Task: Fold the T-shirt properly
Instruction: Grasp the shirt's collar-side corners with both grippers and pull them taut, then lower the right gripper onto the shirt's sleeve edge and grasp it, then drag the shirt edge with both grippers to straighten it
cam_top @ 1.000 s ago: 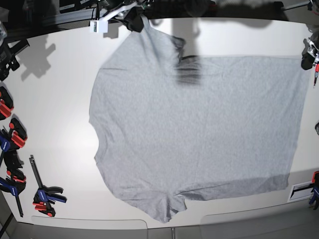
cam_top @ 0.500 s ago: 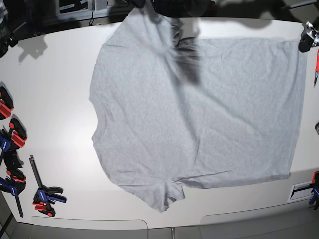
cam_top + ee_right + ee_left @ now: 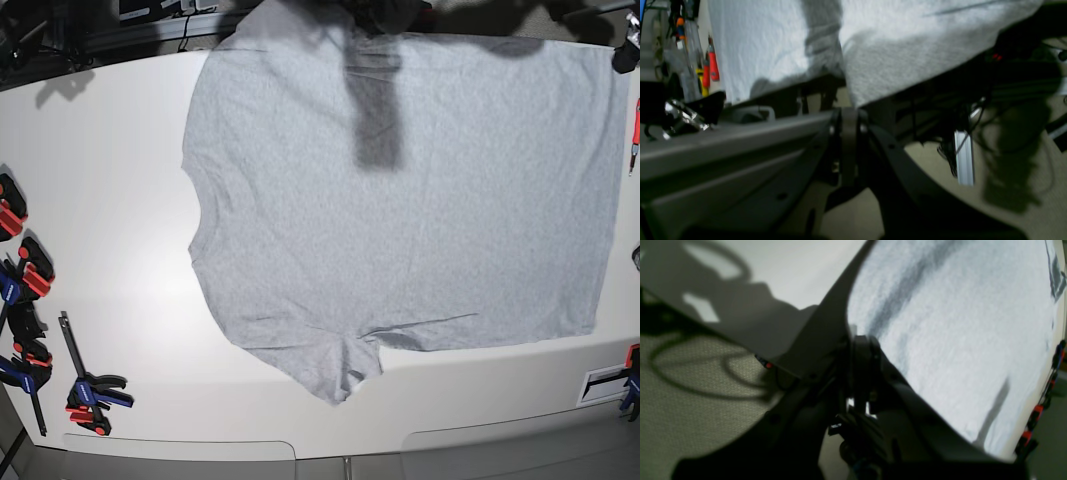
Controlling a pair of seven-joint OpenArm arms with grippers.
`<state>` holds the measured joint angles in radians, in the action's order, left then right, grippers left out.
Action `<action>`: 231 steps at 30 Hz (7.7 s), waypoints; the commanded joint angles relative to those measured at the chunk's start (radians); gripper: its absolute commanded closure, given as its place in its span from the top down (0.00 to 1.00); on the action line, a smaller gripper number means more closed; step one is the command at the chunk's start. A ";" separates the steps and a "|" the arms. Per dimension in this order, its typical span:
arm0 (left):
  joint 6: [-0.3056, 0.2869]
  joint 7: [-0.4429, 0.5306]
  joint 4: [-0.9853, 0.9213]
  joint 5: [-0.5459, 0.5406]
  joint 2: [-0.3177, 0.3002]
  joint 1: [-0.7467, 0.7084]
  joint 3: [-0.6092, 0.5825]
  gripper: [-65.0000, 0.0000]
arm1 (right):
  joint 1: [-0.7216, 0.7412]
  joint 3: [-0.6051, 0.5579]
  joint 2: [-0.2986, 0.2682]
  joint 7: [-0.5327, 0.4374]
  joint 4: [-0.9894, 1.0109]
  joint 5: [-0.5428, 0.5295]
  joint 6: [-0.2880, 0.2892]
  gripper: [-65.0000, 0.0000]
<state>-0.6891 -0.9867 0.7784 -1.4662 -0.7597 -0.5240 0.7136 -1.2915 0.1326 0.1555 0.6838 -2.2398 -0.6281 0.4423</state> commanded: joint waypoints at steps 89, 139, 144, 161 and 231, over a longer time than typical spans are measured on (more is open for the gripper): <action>0.192 0.442 0.254 0.564 0.091 0.391 -0.008 0.39 | 1.225 -0.140 0.002 -0.150 0.556 0.629 -0.286 0.48; 0.158 0.459 0.309 0.803 0.098 0.092 -0.230 0.00 | 0.673 -0.086 -0.150 -0.010 0.409 0.800 -0.335 0.00; 0.158 0.457 0.375 0.802 0.116 0.002 -0.147 0.00 | 0.592 -0.086 -0.151 -0.010 0.328 0.801 -0.335 0.00; 0.151 0.558 0.575 0.807 0.180 -0.088 -0.045 0.00 | 0.510 -0.086 -0.172 -0.015 0.265 0.801 -0.335 0.00; 0.196 0.529 0.475 0.994 0.173 -0.047 -0.047 0.00 | 0.538 -0.086 -0.255 -0.047 0.265 0.800 -0.335 0.00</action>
<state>-0.5007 -0.4412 1.2514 -0.4824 -0.5709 -0.5579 0.6613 -0.7483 0.0425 -0.0971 0.6487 -1.9598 0.1677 0.1120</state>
